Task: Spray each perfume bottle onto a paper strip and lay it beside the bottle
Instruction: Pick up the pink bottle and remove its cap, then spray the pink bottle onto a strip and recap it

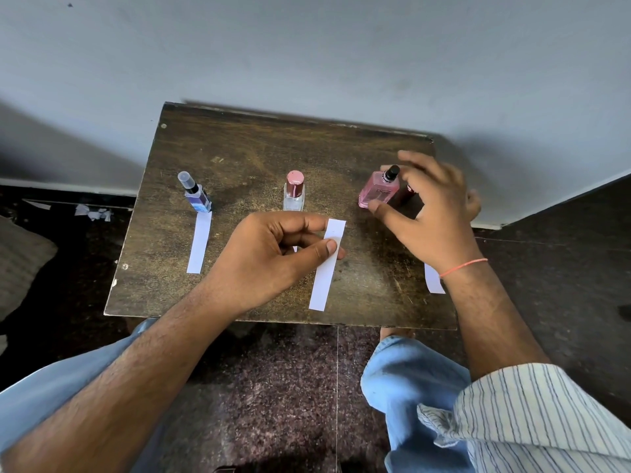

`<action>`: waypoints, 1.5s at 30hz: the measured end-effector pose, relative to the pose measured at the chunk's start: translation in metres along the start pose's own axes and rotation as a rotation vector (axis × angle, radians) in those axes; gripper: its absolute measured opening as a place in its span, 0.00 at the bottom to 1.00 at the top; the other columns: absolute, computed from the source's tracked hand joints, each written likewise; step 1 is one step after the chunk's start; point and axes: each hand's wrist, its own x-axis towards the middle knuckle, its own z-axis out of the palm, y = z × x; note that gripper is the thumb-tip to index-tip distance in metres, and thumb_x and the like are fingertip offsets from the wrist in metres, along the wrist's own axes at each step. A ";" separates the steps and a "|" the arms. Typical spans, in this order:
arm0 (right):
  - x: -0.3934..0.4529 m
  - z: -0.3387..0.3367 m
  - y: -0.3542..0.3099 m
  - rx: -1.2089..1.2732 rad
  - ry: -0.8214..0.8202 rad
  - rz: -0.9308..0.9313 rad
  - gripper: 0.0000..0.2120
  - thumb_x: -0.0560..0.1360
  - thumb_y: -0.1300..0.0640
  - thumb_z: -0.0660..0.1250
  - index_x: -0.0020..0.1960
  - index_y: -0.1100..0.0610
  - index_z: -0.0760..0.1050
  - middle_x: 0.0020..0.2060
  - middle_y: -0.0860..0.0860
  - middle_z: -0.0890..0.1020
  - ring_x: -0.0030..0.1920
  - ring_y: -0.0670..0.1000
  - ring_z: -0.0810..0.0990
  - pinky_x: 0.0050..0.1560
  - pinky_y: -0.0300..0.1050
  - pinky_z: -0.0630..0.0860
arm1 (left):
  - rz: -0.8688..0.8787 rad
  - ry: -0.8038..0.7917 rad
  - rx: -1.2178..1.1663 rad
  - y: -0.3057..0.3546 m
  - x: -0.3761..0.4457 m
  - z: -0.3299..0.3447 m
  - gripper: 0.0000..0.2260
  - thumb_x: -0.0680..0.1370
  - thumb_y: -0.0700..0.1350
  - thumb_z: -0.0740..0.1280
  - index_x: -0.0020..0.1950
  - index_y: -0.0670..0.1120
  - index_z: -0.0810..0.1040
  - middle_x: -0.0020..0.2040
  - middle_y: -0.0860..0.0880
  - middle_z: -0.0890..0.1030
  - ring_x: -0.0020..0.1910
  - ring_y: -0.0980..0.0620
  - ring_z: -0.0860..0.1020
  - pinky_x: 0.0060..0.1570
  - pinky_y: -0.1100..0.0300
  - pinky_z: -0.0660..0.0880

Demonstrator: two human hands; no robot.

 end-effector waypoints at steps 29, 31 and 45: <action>-0.035 -0.001 -0.031 1.258 -0.371 0.274 0.22 0.85 0.39 0.55 0.63 0.51 0.80 0.41 0.51 0.77 0.32 0.50 0.72 0.27 0.39 0.57 | -0.044 0.027 -0.105 -0.010 0.001 0.014 0.08 0.80 0.33 0.73 0.57 0.41 0.88 0.42 0.49 0.89 0.29 0.68 0.79 0.29 0.77 0.71; -0.035 -0.001 -0.032 1.256 -0.386 0.272 0.24 0.85 0.39 0.53 0.66 0.51 0.81 0.42 0.51 0.77 0.35 0.50 0.74 0.27 0.39 0.62 | -0.044 0.025 -0.093 -0.010 0.001 0.013 0.08 0.80 0.33 0.74 0.56 0.43 0.88 0.43 0.51 0.90 0.32 0.68 0.81 0.31 0.76 0.73; -0.039 0.011 -0.031 1.015 -0.369 0.192 0.18 0.74 0.58 0.80 0.61 0.53 0.79 0.48 0.50 0.85 0.37 0.58 0.75 0.25 0.44 0.72 | -0.020 0.044 -0.019 -0.008 0.001 0.002 0.07 0.81 0.39 0.75 0.56 0.49 0.88 0.45 0.53 0.91 0.31 0.66 0.80 0.29 0.71 0.72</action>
